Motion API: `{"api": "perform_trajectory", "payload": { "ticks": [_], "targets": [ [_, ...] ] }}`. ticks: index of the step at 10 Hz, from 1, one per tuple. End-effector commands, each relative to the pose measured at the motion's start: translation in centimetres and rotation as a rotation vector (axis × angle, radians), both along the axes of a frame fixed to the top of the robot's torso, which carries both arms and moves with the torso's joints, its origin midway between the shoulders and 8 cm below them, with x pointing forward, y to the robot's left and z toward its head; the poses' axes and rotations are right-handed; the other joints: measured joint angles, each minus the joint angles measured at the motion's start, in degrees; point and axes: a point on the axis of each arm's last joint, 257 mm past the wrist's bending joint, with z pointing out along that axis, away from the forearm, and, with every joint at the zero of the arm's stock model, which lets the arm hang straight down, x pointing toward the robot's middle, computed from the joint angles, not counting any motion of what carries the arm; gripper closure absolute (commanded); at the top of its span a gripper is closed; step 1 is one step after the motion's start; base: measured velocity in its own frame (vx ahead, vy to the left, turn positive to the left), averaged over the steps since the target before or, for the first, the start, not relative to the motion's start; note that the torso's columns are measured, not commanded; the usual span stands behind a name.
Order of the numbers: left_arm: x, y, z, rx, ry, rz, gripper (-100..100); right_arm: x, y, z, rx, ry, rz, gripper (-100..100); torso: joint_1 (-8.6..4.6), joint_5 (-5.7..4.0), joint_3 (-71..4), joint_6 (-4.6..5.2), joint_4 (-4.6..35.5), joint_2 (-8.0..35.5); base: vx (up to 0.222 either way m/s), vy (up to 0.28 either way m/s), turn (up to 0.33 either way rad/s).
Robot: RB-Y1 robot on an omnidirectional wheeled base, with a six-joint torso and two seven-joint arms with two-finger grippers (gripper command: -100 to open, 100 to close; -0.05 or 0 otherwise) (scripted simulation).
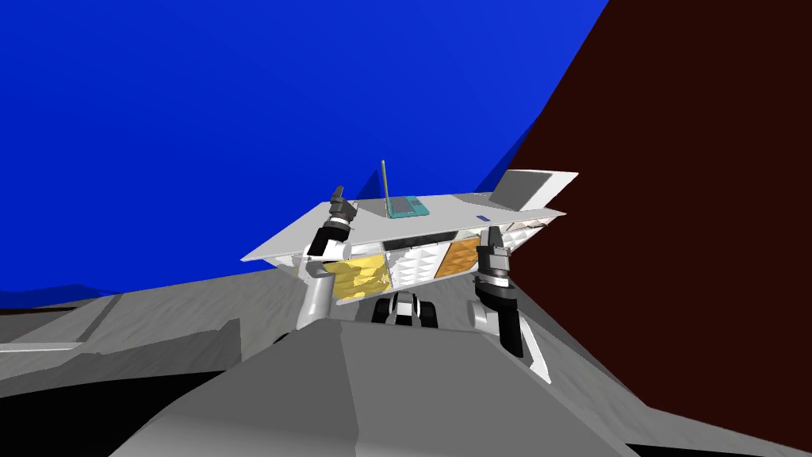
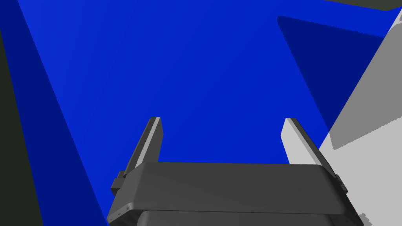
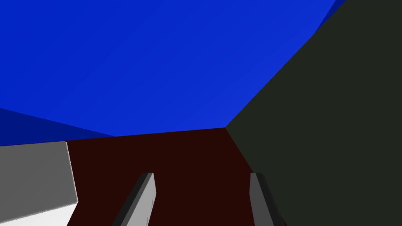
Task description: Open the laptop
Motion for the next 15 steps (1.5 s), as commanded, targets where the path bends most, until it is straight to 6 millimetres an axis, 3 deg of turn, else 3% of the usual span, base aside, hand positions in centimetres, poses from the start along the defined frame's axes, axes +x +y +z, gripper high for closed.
{"api": "perform_trajectory", "payload": {
  "ticks": [1, 15],
  "targets": [
    [1.1, 0.7, 1.1, -0.036, 0.021, 0.004, -100, 0.0, 0.0, 0.0, 0.000, 0.000, 0.000, 0, 0.04, 0.01, 0.0, 0.01, 0.0, 0.1, 0.027, -0.080, 0.083],
    [6.2, 1.9, 5.0, -0.229, 0.160, -0.002, -100, 0.0, 0.0, 0.0, 0.000, 0.000, 0.000, 0, -0.10, -0.03, 0.0, 0.01, 0.0, 0.0, 0.032, -0.070, 0.057]
  ]
}}
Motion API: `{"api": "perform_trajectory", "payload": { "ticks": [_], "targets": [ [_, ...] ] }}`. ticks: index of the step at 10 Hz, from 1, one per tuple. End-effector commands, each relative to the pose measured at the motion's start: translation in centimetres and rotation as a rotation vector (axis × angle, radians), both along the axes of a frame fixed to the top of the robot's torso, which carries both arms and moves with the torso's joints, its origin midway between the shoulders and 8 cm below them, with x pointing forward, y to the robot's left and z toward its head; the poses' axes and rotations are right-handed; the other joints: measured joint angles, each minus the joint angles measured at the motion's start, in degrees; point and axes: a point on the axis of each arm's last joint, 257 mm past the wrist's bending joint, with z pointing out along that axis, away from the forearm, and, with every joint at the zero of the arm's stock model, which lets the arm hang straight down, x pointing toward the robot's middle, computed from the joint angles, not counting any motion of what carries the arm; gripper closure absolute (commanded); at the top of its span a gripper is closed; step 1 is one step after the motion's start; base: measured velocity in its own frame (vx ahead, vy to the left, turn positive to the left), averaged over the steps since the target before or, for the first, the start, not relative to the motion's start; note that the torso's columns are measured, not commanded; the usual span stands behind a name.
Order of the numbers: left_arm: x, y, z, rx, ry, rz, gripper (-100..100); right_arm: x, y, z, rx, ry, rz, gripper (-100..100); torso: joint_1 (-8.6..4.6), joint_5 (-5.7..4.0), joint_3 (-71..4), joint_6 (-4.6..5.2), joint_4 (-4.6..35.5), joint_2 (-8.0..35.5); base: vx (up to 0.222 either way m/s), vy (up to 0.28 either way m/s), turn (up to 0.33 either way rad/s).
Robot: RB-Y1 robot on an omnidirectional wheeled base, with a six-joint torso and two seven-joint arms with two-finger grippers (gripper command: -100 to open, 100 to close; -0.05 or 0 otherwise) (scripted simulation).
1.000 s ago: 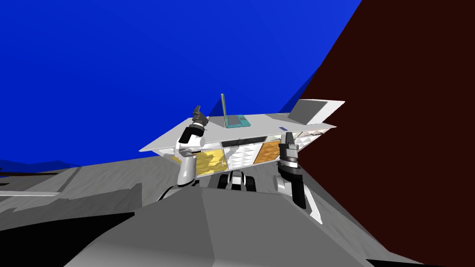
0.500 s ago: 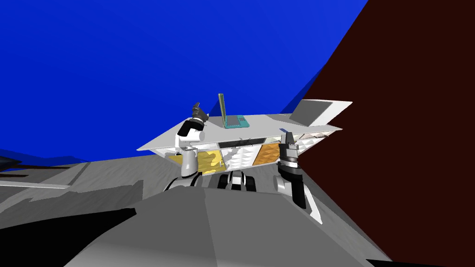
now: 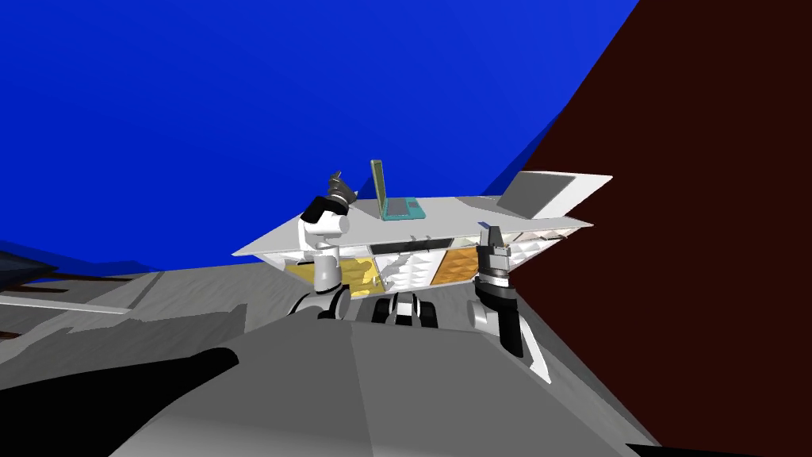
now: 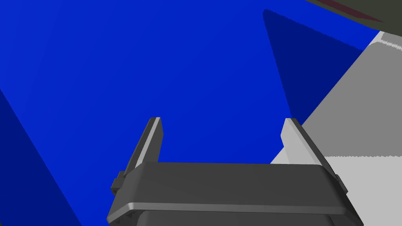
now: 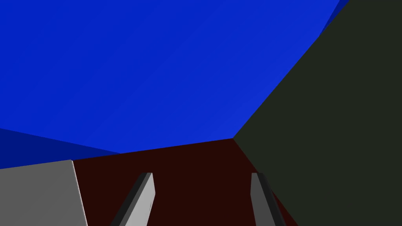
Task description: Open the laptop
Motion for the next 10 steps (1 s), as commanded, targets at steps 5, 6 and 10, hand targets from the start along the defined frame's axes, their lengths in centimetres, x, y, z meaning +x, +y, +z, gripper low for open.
{"api": "perform_trajectory", "payload": {
  "ticks": [5, 6, 10],
  "targets": [
    [2.1, 0.2, 2.0, -0.121, 0.075, -0.017, -100, 0.0, 0.0, 0.0, 0.000, 0.000, 0.000, 0, 0.19, 0.05, 0.0, 0.00, 0.0, 0.0, 0.029, -0.074, 0.064],
    [2.2, 0.0, 1.8, -0.125, 0.095, -0.020, -100, 0.0, 0.0, 0.0, 0.000, 0.000, 0.000, 0, 0.12, 0.04, 0.0, -0.01, 0.0, 0.0, 0.024, -0.063, 0.041],
    [3.1, -0.3, 2.6, -0.192, 0.145, -0.036, -100, 0.0, 0.0, 0.0, 0.000, 0.000, 0.000, 0, 0.12, 0.04, 0.0, -0.01, 0.0, 0.0, 0.027, -0.074, 0.057]
  ]
}}
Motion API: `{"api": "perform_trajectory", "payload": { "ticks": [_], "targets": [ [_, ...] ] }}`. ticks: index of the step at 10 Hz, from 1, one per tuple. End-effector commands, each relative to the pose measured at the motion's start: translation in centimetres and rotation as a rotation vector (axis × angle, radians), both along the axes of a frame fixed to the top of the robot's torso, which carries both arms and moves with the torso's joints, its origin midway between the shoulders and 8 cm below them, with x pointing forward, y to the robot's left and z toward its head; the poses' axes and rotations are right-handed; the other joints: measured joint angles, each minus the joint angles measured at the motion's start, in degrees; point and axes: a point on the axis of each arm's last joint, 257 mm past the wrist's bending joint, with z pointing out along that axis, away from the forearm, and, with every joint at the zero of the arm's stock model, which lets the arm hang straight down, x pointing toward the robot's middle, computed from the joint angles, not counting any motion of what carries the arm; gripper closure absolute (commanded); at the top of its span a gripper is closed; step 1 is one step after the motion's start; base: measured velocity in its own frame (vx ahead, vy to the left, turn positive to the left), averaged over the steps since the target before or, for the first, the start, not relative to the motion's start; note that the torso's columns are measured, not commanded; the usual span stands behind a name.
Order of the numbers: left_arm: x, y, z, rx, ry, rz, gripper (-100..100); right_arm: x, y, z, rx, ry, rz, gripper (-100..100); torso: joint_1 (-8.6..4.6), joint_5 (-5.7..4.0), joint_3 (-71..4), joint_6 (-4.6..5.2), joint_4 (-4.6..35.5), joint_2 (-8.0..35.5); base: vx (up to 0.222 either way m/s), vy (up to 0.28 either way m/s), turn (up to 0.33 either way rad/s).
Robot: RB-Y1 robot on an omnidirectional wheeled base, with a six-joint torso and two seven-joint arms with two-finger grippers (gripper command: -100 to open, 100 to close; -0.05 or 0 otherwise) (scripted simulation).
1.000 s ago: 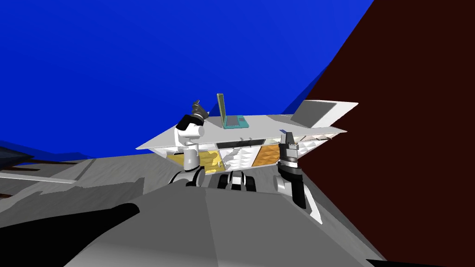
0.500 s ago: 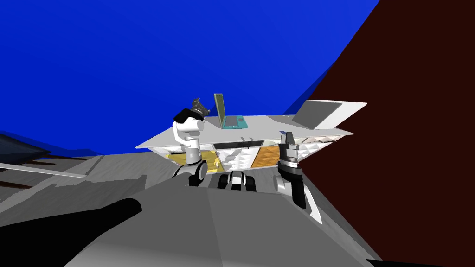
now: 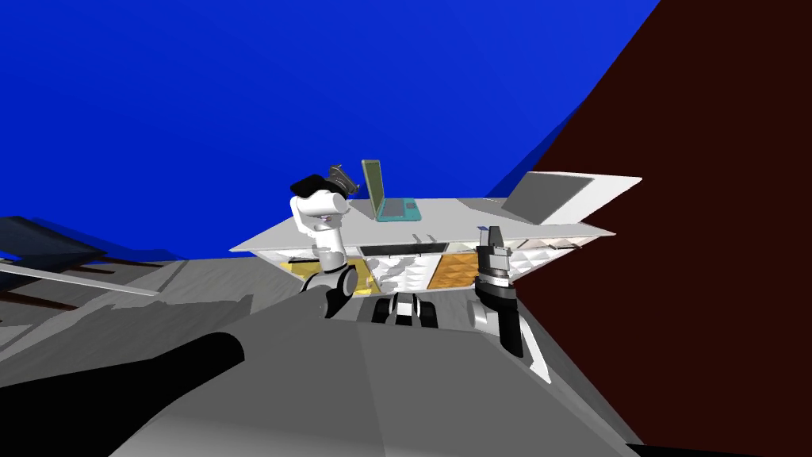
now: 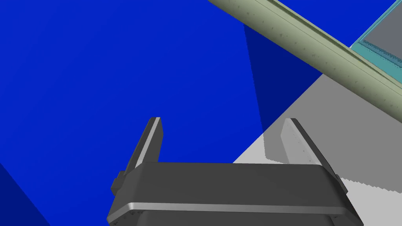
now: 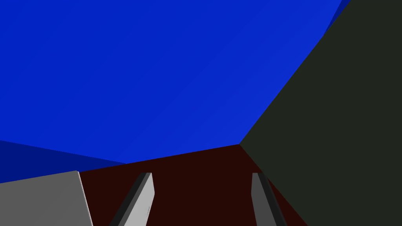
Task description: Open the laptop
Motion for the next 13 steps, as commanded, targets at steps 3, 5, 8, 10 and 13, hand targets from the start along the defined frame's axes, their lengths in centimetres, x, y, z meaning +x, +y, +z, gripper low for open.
{"api": "perform_trajectory", "payload": {
  "ticks": [3, 5, 8, 10, 13],
  "targets": [
    [1.0, -0.7, 1.1, -0.080, 0.059, -0.025, -100, 0.0, 0.0, 0.0, 0.000, 0.000, 0.000, 0, 0.06, 0.02, 0.0, 0.01, 0.0, 0.0, 0.019, -0.061, 0.060],
    [1.2, -1.0, 1.4, -0.109, 0.087, -0.035, -100, 0.0, 0.0, 0.0, 0.000, 0.000, 0.000, 0, 0.02, 0.00, 0.0, 0.01, 0.0, 0.0, 0.016, -0.059, 0.049],
    [1.6, -1.5, 2.2, -0.158, 0.119, -0.053, -100, 0.0, 0.0, 0.0, 0.000, 0.000, 0.000, 0, -0.12, -0.06, 0.0, 0.07, 0.0, 0.0, 0.018, -0.066, 0.064],
    [1.6, -1.9, 2.3, -0.181, 0.149, -0.064, -100, 0.0, 0.0, 0.0, 0.000, 0.000, 0.000, 0, -0.12, -0.07, 0.0, 0.12, 0.0, 0.0, 0.016, -0.062, 0.030],
    [1.6, -2.4, 3.0, -0.217, 0.176, -0.079, -100, 0.0, 0.0, 0.0, 0.000, 0.000, 0.000, 0, 0.01, -0.01, 0.0, 0.07, 0.0, -0.1, 0.017, -0.054, 0.042]
  ]
}}
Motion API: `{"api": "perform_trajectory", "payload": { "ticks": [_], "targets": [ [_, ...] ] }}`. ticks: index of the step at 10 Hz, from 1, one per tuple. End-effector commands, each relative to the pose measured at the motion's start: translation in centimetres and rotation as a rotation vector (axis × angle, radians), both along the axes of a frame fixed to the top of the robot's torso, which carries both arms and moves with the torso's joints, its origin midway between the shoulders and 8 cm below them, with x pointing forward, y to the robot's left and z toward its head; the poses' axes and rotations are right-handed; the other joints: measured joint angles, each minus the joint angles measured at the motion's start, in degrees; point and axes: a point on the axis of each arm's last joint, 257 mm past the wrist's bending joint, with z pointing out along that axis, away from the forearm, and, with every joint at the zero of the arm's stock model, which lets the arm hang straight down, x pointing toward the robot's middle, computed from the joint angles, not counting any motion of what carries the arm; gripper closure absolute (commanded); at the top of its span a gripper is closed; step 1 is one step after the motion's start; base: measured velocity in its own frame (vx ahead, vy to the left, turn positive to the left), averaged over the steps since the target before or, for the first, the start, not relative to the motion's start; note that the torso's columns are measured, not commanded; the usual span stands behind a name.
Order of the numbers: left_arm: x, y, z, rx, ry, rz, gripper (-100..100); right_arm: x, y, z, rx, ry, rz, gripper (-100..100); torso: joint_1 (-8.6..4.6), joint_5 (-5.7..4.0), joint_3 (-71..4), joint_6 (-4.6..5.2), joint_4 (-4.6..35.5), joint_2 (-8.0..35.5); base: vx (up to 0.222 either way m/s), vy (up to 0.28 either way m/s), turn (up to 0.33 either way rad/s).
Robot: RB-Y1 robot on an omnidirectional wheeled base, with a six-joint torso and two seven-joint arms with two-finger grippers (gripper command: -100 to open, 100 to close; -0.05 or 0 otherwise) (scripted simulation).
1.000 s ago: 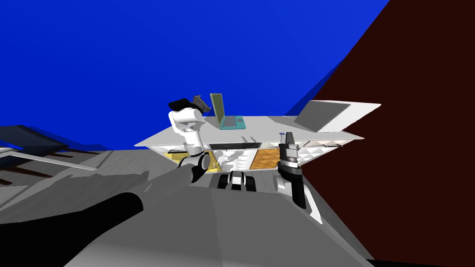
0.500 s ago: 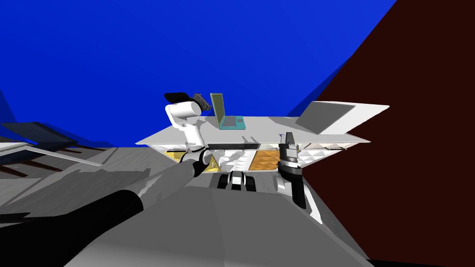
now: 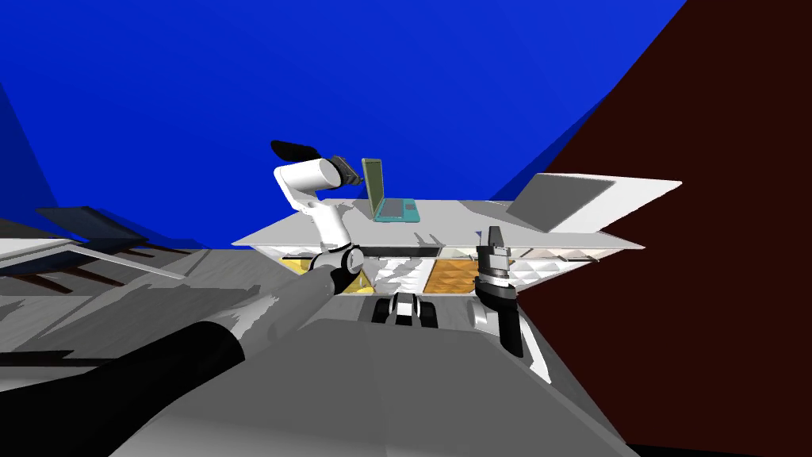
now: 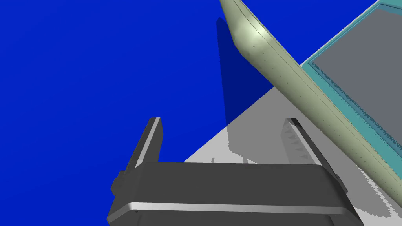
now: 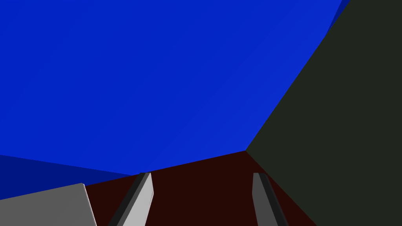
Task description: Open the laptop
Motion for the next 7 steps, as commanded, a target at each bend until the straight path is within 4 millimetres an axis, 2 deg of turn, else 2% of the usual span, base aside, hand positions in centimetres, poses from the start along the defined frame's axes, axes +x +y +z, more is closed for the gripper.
{"api": "perform_trajectory", "payload": {
  "ticks": [1, 4, 6, 7],
  "targets": [
    [-0.02, -0.54, 0.62, -0.035, 0.029, -0.017, -100, 0.00, 0.00, 0.00, 0.000, 0.000, 0.000, 0, -0.01, 0.00, 0.0, -0.02, 0.0, 0.0, 0.016, -0.055, 0.047],
    [-0.13, -0.61, 0.98, -0.048, 0.036, -0.022, -100, 0.00, 0.00, 0.00, 0.000, 0.000, 0.000, 0, -0.07, -0.03, 0.0, -0.02, 0.0, 0.1, 0.017, -0.048, 0.032],
    [-0.22, -0.52, 1.13, -0.049, 0.039, -0.019, -100, 0.00, 0.00, -0.01, 0.000, 0.000, 0.000, 0, 0.12, 0.04, -0.1, -0.05, 0.0, -0.2, 0.094, 0.007, -0.019],
    [-0.23, -0.52, 1.16, -0.049, 0.039, -0.019, 100, 0.00, 0.00, 0.00, 0.000, 0.000, 0.000, 0, 0.09, 0.05, -0.1, -0.07, 0.0, -0.1, 0.009, 0.000, 0.002]
  ]
}}
